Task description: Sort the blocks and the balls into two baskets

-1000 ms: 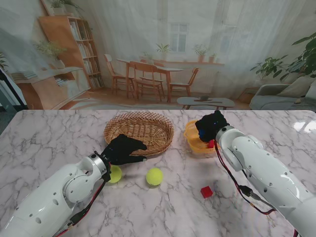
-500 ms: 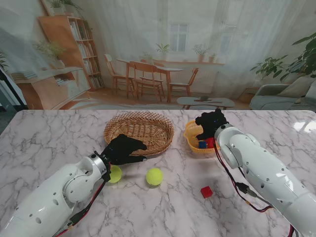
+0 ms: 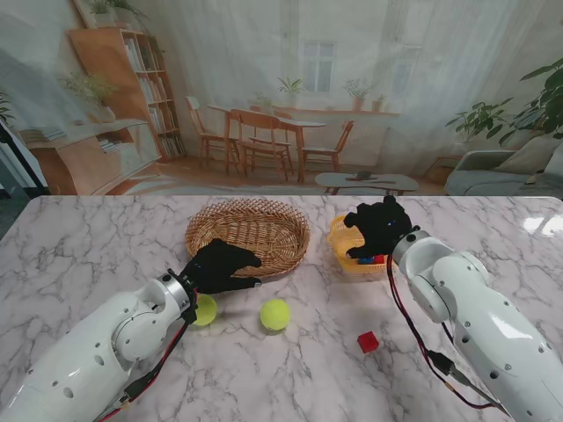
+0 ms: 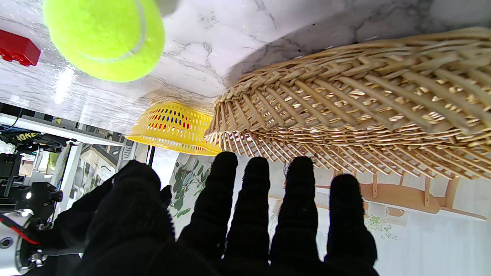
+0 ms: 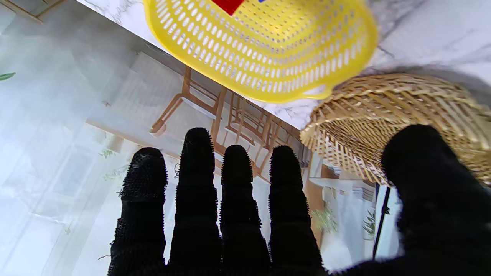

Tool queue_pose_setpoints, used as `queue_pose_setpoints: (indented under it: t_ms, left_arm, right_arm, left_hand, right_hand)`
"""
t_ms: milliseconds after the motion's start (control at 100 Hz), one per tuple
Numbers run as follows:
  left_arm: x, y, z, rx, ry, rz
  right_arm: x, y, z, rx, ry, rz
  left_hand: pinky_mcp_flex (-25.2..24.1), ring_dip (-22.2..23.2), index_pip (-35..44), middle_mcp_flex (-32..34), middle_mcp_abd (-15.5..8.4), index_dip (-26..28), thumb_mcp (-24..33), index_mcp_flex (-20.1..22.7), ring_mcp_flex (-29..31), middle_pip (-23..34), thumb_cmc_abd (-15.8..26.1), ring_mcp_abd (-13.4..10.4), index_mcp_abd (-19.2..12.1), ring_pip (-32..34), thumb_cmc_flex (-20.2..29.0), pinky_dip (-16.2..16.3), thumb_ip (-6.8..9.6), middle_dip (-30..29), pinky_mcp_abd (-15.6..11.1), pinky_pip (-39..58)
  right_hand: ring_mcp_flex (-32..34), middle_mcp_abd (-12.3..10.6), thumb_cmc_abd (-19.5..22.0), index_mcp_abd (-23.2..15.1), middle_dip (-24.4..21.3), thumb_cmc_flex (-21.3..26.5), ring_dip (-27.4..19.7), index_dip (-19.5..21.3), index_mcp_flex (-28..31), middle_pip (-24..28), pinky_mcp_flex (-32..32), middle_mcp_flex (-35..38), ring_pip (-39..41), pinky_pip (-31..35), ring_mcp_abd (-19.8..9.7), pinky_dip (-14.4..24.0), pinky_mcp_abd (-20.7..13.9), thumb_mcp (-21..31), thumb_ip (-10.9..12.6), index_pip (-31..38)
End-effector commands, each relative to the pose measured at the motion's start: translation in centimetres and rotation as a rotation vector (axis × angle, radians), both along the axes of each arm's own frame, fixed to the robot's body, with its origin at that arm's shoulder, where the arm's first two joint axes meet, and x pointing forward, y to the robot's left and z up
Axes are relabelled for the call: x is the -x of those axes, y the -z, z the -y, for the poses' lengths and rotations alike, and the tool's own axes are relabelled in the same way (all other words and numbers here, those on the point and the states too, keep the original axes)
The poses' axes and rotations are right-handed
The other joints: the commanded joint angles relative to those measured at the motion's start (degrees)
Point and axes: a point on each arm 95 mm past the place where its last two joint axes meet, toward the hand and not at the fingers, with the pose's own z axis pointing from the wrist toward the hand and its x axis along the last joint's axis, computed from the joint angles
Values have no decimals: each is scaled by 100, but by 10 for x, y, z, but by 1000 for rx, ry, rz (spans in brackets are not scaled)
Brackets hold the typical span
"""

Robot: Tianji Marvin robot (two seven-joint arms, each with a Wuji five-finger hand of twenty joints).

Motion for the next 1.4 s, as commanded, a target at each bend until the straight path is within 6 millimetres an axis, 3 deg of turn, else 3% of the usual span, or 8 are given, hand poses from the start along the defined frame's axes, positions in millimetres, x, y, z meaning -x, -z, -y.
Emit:
queue_pose_setpoints:
  t_ms: [0, 490, 760, 1110, 1280, 1390]
  left_arm:
    - [0, 2, 1, -9, 5, -9]
    - [0, 2, 0, -13, 2, -10]
    - [0, 2, 0, -13, 1, -10]
    - [0, 2, 0, -13, -3, -9]
    - [0, 2, 1, -19, 0, -13]
    - [0, 3, 1, -22, 3, -14]
  right_arm:
    - [11, 8, -5, 4, -24, -4]
    - [89, 23, -16, -65, -100, 46]
    - [127, 47, -22, -87, -78, 23]
    - [162, 65, -21, -73, -44, 2]
    - [169, 72, -17, -70, -16, 5]
    - [170, 76, -11, -52, 2, -1]
  left_hand:
    - [-30, 37, 39, 178, -60, 41, -35, 97, 53, 40, 162, -23, -107, 65, 87, 42, 113, 76, 102, -128]
    - [-31, 39, 39, 180, -61, 41, -35, 98, 57, 44, 162, -19, -112, 67, 85, 42, 113, 78, 99, -128]
    - [-29, 40, 35, 172, -61, 39, -35, 93, 58, 41, 159, -19, -108, 69, 85, 42, 113, 77, 105, -127]
    - [-29, 40, 38, 178, -60, 39, -34, 98, 58, 45, 159, -21, -107, 68, 86, 41, 113, 78, 98, -126]
    - [-28, 39, 41, 174, -63, 41, -32, 99, 53, 44, 159, -19, -109, 67, 89, 43, 114, 78, 102, -122]
    - [-29, 40, 43, 177, -64, 41, -37, 101, 61, 44, 160, -23, -114, 70, 83, 42, 112, 78, 104, -123]
  right_hand:
    - [-52, 119, 167, 63, -60, -13, -44, -38, 152, -154, -95, 68, -297, -86, 151, 67, 211, -127, 178, -103]
    - [82, 127, 212, 56, -50, 14, -31, -27, 325, -295, -128, 288, -375, -175, 192, 64, 316, -317, 208, -187]
    - [106, 155, 233, 75, -35, 38, -20, -29, 339, -379, -179, 332, -420, -265, 208, 46, 384, -434, 221, -253]
    - [84, 148, 236, 73, -5, 66, 17, -10, 368, -401, -188, 335, -408, -285, 207, 50, 386, -503, 234, -269]
    - [85, 161, 192, 61, 2, 81, 21, -1, 382, -414, -205, 334, -416, -305, 208, 48, 400, -513, 237, -272]
    - [65, 136, -57, 18, 1, 216, 16, 5, 365, -438, -224, 281, -438, -328, 171, 44, 389, -448, 247, -277]
